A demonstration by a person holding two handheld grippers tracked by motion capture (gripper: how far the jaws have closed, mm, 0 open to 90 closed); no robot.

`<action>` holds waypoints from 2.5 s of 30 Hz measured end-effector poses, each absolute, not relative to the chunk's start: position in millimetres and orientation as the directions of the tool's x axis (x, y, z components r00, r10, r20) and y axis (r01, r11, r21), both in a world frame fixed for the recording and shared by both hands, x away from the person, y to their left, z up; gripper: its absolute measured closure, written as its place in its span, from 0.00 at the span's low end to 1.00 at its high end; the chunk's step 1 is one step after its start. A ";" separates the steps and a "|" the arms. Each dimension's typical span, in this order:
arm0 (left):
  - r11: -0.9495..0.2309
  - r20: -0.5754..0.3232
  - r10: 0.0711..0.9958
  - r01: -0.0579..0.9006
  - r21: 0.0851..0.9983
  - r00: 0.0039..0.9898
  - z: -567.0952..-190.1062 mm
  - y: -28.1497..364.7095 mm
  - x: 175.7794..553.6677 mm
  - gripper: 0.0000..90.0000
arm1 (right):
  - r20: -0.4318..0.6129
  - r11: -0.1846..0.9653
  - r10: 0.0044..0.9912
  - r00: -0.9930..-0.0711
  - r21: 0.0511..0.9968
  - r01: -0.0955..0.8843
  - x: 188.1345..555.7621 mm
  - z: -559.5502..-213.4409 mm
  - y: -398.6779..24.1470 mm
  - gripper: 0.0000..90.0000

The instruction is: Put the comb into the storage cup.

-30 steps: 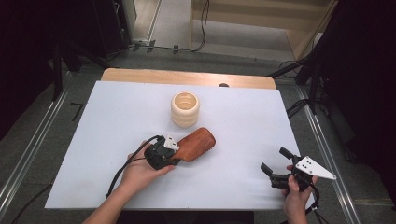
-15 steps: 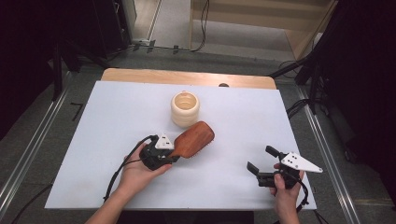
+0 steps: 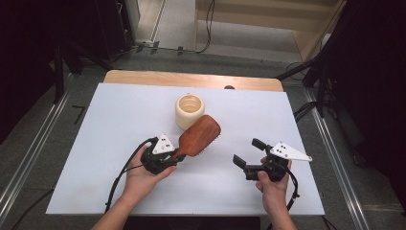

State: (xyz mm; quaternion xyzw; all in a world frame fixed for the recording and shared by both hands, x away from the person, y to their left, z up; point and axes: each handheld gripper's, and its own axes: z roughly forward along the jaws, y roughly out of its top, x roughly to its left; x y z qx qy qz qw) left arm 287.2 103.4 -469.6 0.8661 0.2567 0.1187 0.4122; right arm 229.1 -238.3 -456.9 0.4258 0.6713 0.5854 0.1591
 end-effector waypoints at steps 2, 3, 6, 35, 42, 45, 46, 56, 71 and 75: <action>-0.522 -0.003 0.544 0.341 0.782 0.839 -468.4 103.2 285.9 0.80 | 0.298 -0.058 0.746 -0.596 0.920 0.387 232.6 -453.7 -232.1 0.00; -0.520 0.000 0.546 0.338 0.785 0.838 -467.9 103.2 285.5 0.80 | 0.304 -0.062 0.740 -0.600 0.919 0.389 234.2 -452.2 -229.0 0.00; -0.499 0.007 0.554 0.325 0.803 0.833 -467.2 103.1 284.2 0.80 | 0.329 -0.083 0.733 -0.596 0.912 0.401 240.3 -448.0 -221.1 0.00; -0.369 0.017 0.598 0.256 0.893 0.802 -456.4 93.7 274.3 0.80 | 0.510 -0.205 0.660 -0.551 0.829 0.521 282.0 -433.9 -165.3 0.00; -0.349 0.023 0.600 0.237 0.907 0.799 -454.6 91.5 272.4 0.80 | 0.559 -0.235 0.648 -0.517 0.793 0.563 292.2 -437.2 -158.2 0.04; -0.343 0.022 0.603 0.234 0.910 0.798 -454.9 91.5 272.3 0.80 | 0.588 -0.259 0.627 -0.511 0.776 0.576 295.7 -438.7 -156.1 0.05; -0.341 0.023 0.604 0.232 0.911 0.797 -455.2 91.3 272.2 0.80 | 0.592 -0.263 0.622 -0.513 0.775 0.575 296.8 -439.0 -155.1 0.05; -0.336 0.041 0.606 0.209 0.918 0.794 -456.3 87.0 269.0 0.80 | 0.627 -0.280 0.574 -0.527 0.755 0.594 303.4 -435.0 -142.3 0.13; -0.336 0.061 0.612 0.190 0.923 0.788 -459.4 85.6 267.9 0.80 | 0.673 -0.318 0.534 -0.512 0.721 0.616 308.3 -437.3 -145.6 0.48; -0.333 0.038 0.603 0.209 0.920 0.797 -462.6 85.1 271.3 0.80 | 0.660 -0.301 0.532 -0.531 0.733 0.610 306.8 -436.5 -143.9 0.54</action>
